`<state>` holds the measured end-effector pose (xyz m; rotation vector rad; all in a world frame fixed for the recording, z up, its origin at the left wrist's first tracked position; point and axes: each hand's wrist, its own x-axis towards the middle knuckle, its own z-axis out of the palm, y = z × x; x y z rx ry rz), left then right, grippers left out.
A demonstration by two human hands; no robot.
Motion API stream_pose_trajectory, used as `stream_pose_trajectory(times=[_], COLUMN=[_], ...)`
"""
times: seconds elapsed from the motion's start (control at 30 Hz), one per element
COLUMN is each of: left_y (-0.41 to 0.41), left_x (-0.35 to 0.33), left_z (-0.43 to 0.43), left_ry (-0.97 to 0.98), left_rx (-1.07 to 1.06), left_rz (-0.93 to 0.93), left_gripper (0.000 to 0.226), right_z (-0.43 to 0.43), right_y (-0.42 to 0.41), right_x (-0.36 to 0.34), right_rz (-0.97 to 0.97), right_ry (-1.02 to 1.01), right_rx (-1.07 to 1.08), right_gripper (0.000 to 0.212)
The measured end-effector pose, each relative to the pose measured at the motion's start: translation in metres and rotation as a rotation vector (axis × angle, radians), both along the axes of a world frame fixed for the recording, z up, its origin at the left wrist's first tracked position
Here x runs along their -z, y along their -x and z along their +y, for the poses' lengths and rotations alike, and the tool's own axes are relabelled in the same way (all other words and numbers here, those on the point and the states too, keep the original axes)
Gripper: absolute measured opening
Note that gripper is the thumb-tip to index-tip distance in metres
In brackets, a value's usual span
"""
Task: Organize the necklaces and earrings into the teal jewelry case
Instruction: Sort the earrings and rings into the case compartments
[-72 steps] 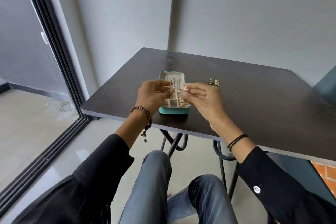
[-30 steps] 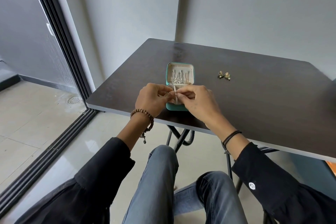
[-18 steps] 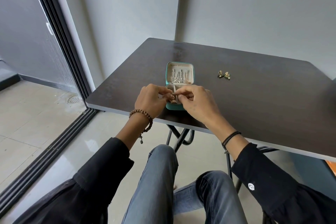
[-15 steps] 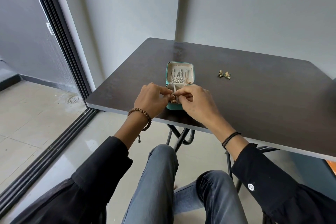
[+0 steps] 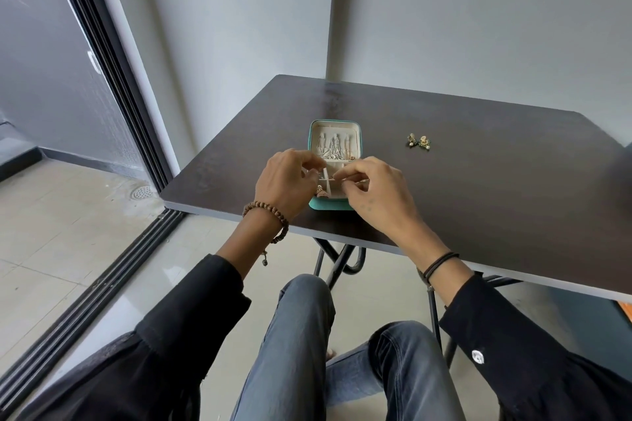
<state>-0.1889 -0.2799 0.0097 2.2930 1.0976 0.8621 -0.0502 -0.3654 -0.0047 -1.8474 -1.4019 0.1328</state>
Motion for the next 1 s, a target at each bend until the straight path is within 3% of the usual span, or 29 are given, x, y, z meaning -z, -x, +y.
stream_pose_trajectory(times=[0.47, 0.67, 0.77, 0.87, 1.0], left_y=[-0.123, -0.190, -0.223, -0.249, -0.272], left_x=[-0.037, -0.031, -0.018, -0.002, 0.018], left_z=[0.000, 0.009, 0.019, 0.030, 0.045], left_ry=[0.126, 0.266, 0.313, 0.340, 0.335], left_rx=[0.195, 0.116, 0.064, 0.000, -0.085], left_rz=[0.061, 0.130, 0.133, 0.128, 0.069], left_gripper=[0.023, 0.015, 0.024, 0.034, 0.030], right_z=[-0.008, 0.009, 0.024, 0.038, 0.053], right_y=[-0.098, -0.164, -0.192, -0.209, -0.216], right_x=[-0.013, -0.002, 0.007, 0.020, 0.033], right_rz=[0.063, 0.119, 0.119, 0.071, 0.026], right_ry=[0.021, 0.003, 0.066, 0.134, 0.072], right_rx=[0.203, 0.361, 0.423, 0.423, 0.385], right_gripper=[0.014, 0.012, 0.019, 0.031, 0.027])
